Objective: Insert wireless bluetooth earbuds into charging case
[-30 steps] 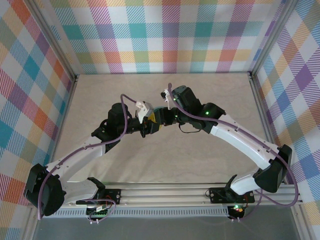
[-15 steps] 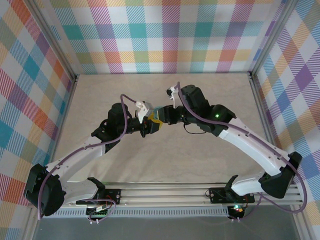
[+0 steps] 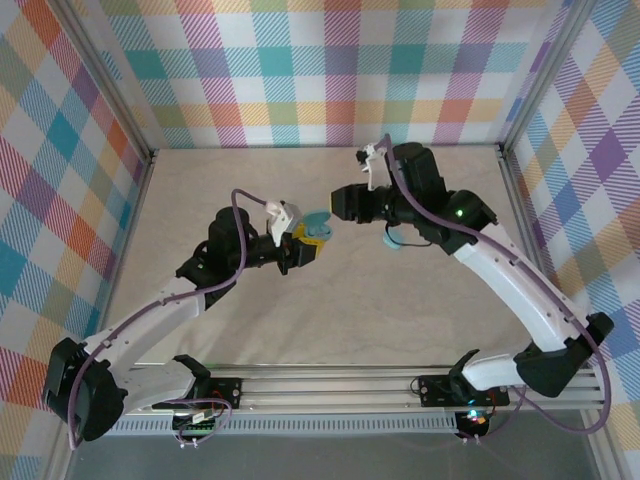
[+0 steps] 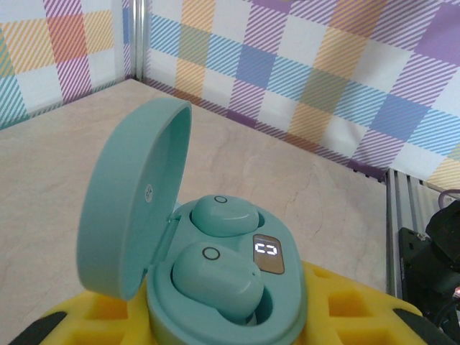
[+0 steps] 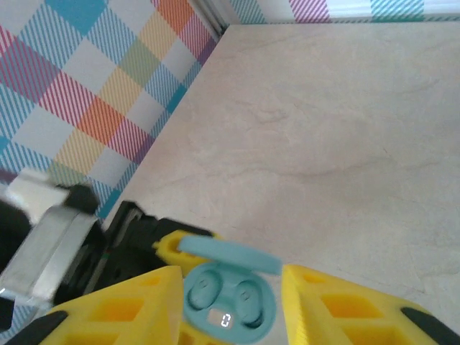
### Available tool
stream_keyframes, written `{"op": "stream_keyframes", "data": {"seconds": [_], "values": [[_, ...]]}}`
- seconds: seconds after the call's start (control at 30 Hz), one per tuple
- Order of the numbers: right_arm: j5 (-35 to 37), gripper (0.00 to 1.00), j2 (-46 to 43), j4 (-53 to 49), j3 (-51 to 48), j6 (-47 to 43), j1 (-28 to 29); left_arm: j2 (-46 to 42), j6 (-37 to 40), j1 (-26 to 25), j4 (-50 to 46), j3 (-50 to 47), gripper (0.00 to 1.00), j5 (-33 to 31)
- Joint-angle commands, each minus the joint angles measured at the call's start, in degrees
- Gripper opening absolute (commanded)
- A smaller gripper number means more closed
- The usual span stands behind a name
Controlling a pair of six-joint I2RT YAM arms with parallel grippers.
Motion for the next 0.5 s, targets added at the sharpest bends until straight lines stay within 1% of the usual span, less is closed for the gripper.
{"op": "stream_keyframes", "data": {"seconds": [0.0, 0.27, 0.47], "values": [[-10.23, 0.43, 3.11, -0.59, 0.43, 2.5, -1.62, -1.88, -0.84, -0.45, 0.9, -0.74, 0.04, 0.14], [-17.63, 0.43, 7.31, 2.75, 0.58, 4.7, -2.65, -2.75, -1.01, -0.49, 0.22, -0.84, 0.04, 0.58], [-19.1, 0.41, 7.15, 2.62, -0.38, 5.1, -3.4, -3.89, -0.34, -0.49, -0.36, -1.09, 0.04, -1.13]]}}
